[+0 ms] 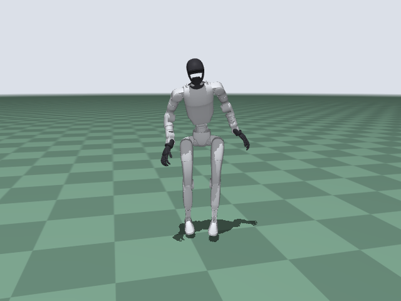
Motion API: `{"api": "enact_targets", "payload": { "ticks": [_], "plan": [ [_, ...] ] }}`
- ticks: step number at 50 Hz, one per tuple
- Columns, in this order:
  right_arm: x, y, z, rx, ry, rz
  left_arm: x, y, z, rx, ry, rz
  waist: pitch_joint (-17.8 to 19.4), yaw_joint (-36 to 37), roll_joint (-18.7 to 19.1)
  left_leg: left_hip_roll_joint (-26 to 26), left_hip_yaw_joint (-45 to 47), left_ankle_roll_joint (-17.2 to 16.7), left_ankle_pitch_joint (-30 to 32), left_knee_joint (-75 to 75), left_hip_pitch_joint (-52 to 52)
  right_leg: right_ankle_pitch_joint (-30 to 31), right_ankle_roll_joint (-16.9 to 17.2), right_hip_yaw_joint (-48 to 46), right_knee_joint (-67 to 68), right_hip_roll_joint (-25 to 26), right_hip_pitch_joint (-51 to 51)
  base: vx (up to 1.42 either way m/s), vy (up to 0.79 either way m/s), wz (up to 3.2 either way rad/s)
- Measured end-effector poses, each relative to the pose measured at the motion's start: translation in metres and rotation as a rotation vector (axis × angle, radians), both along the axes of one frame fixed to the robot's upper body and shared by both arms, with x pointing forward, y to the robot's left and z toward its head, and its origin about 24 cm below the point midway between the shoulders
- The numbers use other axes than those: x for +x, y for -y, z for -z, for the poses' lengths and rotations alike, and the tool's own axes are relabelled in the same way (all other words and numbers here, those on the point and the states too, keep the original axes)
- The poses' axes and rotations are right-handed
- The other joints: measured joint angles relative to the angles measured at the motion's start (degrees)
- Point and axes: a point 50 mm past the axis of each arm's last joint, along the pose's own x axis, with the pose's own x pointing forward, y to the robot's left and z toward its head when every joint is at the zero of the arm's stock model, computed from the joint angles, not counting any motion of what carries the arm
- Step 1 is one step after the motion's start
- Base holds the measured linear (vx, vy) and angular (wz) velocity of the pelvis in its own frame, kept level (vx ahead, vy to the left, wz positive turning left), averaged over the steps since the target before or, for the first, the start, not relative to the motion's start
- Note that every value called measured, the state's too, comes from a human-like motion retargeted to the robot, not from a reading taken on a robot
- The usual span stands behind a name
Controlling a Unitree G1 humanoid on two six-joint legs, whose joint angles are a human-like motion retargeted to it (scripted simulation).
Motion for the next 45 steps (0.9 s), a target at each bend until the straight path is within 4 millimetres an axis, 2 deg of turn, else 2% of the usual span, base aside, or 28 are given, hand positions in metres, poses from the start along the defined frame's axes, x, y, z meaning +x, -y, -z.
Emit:
{"api": "enact_targets", "payload": {
  "ticks": [5, 8, 12, 18, 24, 28, 32, 38, 45],
  "plan": [
    [-0.027, 0.002, 0.029, -0.026, -0.160, 0.024, 0.034, 0.003, -0.008, -0.159, 0.119, 0.024, -1.0, -1.0, 1.4, -1.9, -2.4, -0.6, -0.7, -1.3, 1.6, 0.1, 2.1, -3.1, -3.9, -2.3, 3.5, 0.11, 0.00, 0.42],
    [-0.041, 0.005, 0.044, 0.013, -0.236, 0.068, 0.054, 0.014, -0.012, -0.266, 0.201, 0.017, -1.1, -1.0, 2.4, -2.3, -3.1, -1.1, -0.8, -1.7, 2.4, 0.5, 2.7, -4.1, -5.1, -2.8, 4.8, 0.07, -0.01, 0.24],
    [-0.057, 0.006, 0.060, 0.062, -0.329, 0.098, 0.079, 0.031, -0.021, -0.306, 0.284, 0.141, -1.4, -1.4, 3.1, -2.0, -5.0, -1.6, -3.8, -2.1, 4.2, 0.6, 3.4, -5.1, -4.9, -2.6, 5.9, 0.07, -0.01, 0.11],
    [-0.069, 0.006, 0.067, 0.127, -0.361, 0.107, 0.116, 0.058, -0.039, -0.333, 0.380, 0.352, -2.7, -3.0, 2.3, -1.1, 0.0, -0.1, -11.0, 0.1, 6.4, -0.3, 3.9, -6.0, -3.8, -2.2, 6.4, 0.07, 0.00, 0.07],
    [-0.075, -0.003, 0.072, 0.202, -0.359, 0.114, 0.146, 0.089, -0.046, -0.343, 0.384, 0.515, -4.3, -5.0, 0.1, -0.1, 2.0, -0.1, -10.5, 0.6, 7.3, -0.1, 4.2, -6.1, -4.4, -1.4, 7.6, 0.05, 0.02, -0.02],
    [-0.074, -0.014, 0.076, 0.236, -0.388, 0.058, 0.163, 0.099, -0.055, -0.314, 0.370, 0.656, -5.7, -5.2, -2.3, 0.8, 3.5, -0.6, -10.9, 0.4, 8.2, 0.0, 3.9, -4.7, -4.9, -0.5, 8.2, 0.04, 0.03, -0.31],
    [-0.068, -0.026, 0.076, 0.255, -0.396, -0.023, 0.177, 0.099, -0.065, -0.283, 0.392, 0.707, -6.7, -4.9, -5.1, 1.5, 5.9, -0.2, -11.5, 0.6, 8.7, -0.6, 3.7, -2.2, -4.7, 0.3, 8.2, 0.02, 0.04, -0.50],
    [-0.062, -0.041, 0.076, 0.307, -0.389, -0.073, 0.188, 0.085, -0.072, -0.242, 0.424, 0.630, -7.7, -4.8, -8.8, 2.2, 8.8, 0.5, -13.0, 1.3, 9.4, -3.4, 3.6, 1.3, -1.6, 1.1, 7.0, 0.01, 0.04, -0.47],
    [-0.079, -0.047, 0.085, 0.361, -0.456, -0.064, 0.189, 0.062, -0.071, -0.185, 0.400, 0.523, -8.5, -5.7, -11.1, 2.0, 10.0, -0.3, -13.5, -0.3, 10.4, -7.9, 3.5, 1.6, 1.9, 0.9, 5.5, 0.00, 0.02, -0.10]
  ]
}}
